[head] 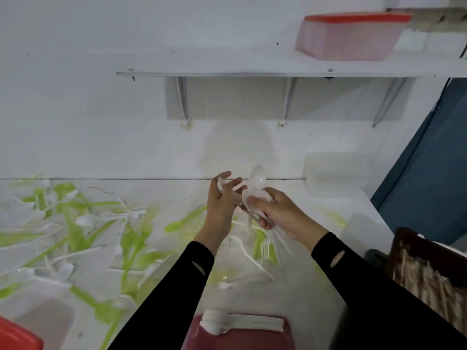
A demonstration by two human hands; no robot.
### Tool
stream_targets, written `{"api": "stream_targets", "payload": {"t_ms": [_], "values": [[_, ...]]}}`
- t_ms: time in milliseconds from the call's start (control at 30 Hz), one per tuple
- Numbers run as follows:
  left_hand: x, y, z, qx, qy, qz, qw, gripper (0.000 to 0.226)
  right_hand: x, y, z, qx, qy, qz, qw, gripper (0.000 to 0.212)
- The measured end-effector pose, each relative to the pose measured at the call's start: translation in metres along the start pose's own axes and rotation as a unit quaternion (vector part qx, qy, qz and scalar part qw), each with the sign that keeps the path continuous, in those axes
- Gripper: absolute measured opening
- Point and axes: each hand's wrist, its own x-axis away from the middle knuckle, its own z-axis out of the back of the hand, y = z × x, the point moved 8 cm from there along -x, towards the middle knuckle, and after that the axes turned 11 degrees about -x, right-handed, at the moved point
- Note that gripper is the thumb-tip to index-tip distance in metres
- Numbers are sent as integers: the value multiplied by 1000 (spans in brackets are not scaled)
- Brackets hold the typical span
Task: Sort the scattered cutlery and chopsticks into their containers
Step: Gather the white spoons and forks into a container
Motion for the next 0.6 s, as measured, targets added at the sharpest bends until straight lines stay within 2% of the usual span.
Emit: {"api": "stream_targets", "payload": {"t_ms": [67, 167, 300, 367, 400, 500, 600], "values": [[0, -11, -1, 14, -4, 4, 1000, 20, -2, 8, 9, -8, 18, -2, 1000, 33], [4, -21, -12, -38, -21, -3, 999, 26, 0, 22, 4, 12, -26, -27, 999, 33], [2, -33, -9, -58, 9, 17, 998, 52, -3, 30, 6, -12, -51, -43, 998, 29], [-1, -40, -8, -50, -13, 38, 998, 75, -2, 35, 11, -11, -64, -56, 996, 25], [-1, -42, -10, -57, -35, 46, 997, 80, -1, 38, 13, -9, -71, -68, 995, 24], [3, -44, -17, -100, -64, 40, 992, 67, 0, 47, 16, -1, -86, -89, 992, 27], [2, -39, -11, -75, -4, 7, 997, 44, -3, 49, 19, -16, -61, -86, 994, 25]]}}
